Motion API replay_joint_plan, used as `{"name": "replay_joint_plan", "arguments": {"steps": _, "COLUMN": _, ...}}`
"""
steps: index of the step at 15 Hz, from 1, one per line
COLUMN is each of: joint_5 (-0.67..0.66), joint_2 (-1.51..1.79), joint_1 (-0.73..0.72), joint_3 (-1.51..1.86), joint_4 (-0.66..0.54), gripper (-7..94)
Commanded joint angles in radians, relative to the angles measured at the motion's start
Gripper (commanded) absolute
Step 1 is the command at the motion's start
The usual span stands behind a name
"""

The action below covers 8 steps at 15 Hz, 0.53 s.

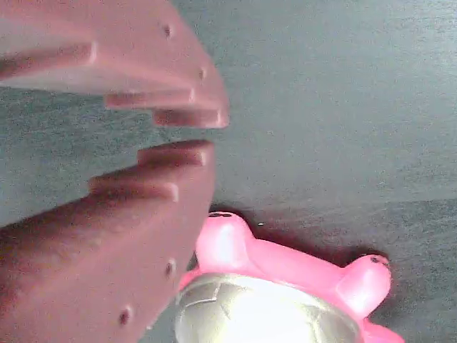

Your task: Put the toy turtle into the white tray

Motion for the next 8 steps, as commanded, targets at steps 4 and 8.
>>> {"name": "replay_joint_plan", "arguments": {"steps": 4, "joint_5": 0.017, "joint_2": 0.077, "joint_1": -0.054, "joint_3": 0.009, "joint_4": -0.020, "gripper": 0}}
{"name": "replay_joint_plan", "arguments": {"steps": 8, "joint_5": 0.017, "joint_2": 0.067, "joint_1": -0.015, "joint_3": -0.031, "joint_4": -0.063, "gripper": 0}}
